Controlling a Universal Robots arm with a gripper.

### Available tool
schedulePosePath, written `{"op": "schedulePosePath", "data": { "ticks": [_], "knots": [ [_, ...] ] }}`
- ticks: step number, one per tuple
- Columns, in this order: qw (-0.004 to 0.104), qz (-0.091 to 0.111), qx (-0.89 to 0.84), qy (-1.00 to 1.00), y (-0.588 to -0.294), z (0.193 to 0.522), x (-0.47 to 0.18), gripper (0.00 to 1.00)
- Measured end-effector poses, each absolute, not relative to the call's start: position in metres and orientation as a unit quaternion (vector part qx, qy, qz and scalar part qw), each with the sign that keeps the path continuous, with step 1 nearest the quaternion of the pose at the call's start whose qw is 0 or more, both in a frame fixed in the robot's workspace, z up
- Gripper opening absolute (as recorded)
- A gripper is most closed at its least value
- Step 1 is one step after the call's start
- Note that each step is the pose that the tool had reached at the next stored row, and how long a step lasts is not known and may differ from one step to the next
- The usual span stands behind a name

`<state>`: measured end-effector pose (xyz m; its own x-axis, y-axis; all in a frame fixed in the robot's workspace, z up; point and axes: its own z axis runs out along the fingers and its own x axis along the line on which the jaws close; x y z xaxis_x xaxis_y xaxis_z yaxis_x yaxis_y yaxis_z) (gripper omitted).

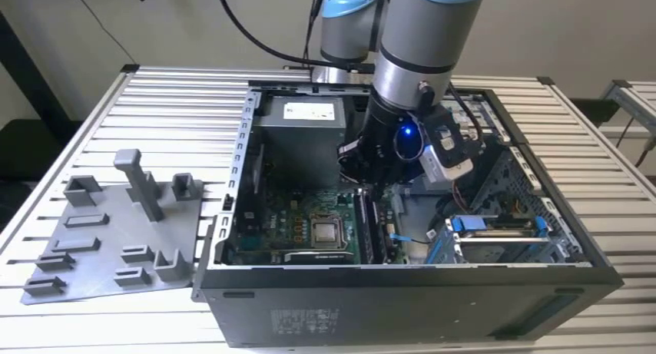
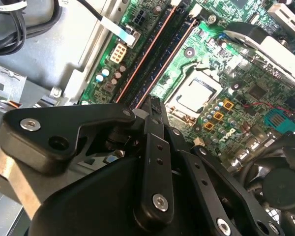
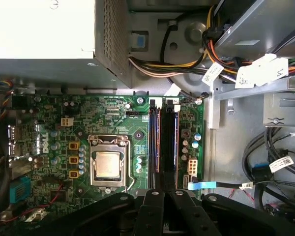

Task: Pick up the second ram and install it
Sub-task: 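Press down the second ram until it locks into place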

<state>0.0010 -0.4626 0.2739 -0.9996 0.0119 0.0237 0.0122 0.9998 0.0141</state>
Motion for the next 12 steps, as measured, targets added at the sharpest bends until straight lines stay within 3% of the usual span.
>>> {"op": "schedulePosePath", "data": {
  "ticks": [12],
  "knots": [
    [0.012, -0.006, 0.004, -1.0, -0.4626, 0.2739, 0.0009, 0.11]
  ]
}}
